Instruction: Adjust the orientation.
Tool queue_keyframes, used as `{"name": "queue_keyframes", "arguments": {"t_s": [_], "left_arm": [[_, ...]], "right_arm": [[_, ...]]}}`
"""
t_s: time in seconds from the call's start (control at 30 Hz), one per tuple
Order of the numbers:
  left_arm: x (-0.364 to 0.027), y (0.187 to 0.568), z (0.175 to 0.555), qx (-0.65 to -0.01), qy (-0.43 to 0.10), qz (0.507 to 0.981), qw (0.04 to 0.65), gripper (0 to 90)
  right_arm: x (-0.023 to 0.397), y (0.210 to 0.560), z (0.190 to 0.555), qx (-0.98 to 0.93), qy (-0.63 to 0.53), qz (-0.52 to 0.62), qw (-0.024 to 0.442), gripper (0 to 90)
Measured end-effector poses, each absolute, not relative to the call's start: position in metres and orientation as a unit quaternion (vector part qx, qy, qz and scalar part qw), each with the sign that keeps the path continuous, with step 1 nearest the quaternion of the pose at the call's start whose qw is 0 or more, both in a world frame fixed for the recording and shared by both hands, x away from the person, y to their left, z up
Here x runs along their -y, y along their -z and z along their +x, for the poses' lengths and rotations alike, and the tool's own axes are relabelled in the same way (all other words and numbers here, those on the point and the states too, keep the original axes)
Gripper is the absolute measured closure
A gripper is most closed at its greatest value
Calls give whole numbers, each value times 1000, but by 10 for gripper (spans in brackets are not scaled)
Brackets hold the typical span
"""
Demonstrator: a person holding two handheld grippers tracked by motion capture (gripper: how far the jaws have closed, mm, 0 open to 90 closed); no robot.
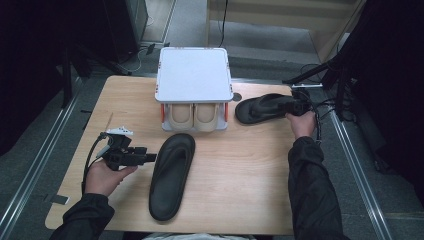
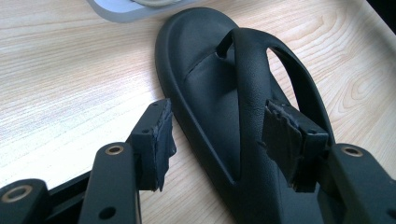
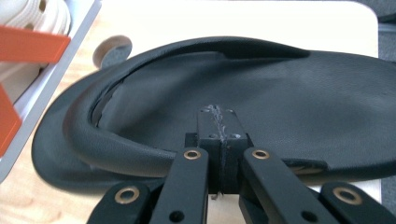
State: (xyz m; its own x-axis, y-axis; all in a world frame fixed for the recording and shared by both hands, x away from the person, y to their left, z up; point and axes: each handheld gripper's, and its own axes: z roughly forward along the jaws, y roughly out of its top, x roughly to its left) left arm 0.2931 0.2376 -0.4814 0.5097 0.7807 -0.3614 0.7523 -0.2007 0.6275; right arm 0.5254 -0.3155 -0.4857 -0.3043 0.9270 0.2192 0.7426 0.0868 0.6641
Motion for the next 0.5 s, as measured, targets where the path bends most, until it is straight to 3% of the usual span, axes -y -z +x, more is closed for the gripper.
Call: {"name": "queue_keyframes", "arguments": {"t_s": [0.5], "left_arm": [[-240, 480, 296, -495, -20, 773, 397, 436]], "right_arm": [[306, 484, 490, -739, -348, 565, 113, 900]]}}
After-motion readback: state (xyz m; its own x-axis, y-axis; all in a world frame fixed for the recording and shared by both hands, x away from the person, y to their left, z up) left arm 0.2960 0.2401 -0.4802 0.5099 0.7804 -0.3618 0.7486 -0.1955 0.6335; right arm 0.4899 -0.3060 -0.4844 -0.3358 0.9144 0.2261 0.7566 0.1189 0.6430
